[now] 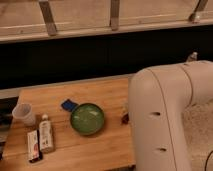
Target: Place the pepper in the ceramic bowl
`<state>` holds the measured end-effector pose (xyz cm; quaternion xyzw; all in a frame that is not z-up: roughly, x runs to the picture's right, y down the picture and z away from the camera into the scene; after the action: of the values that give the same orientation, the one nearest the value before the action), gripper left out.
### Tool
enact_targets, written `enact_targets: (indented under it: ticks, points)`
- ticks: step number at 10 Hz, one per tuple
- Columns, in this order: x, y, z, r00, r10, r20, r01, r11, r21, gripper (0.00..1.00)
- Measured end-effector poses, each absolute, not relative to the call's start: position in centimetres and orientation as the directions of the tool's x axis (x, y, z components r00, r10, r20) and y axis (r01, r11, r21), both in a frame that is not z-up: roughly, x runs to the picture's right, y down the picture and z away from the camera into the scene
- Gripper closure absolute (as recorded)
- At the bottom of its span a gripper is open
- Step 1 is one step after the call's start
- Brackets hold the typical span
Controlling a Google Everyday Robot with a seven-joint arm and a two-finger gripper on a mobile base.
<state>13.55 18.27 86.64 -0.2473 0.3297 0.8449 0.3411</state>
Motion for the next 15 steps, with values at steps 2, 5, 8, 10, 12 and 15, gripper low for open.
enact_targets:
  ticks: [2,5,8,10,12,15]
  points:
    - [13.2,17.2,85.4,-0.629,0.432,-0.646,-0.75,-0.558,0.356,1.0]
    - [12.3,14.4,82.1,-0.575,0.465,-0.673,-0.773,-0.579,0.26,1.0]
    - [10.6,11.9,77.5,-0.444,0.483,-0.755,-0.801,-0.592,0.092,1.0]
    - [8.2,12.0,74.8,-0.338,0.521,-0.784,-0.832,-0.555,-0.01,1.0]
    - [5.5,12.5,71.4,-0.214,0.575,-0.789,-0.865,-0.488,-0.121,1.0]
    - [2.4,14.2,67.4,-0.063,0.65,-0.758,-0.899,-0.366,-0.24,1.0]
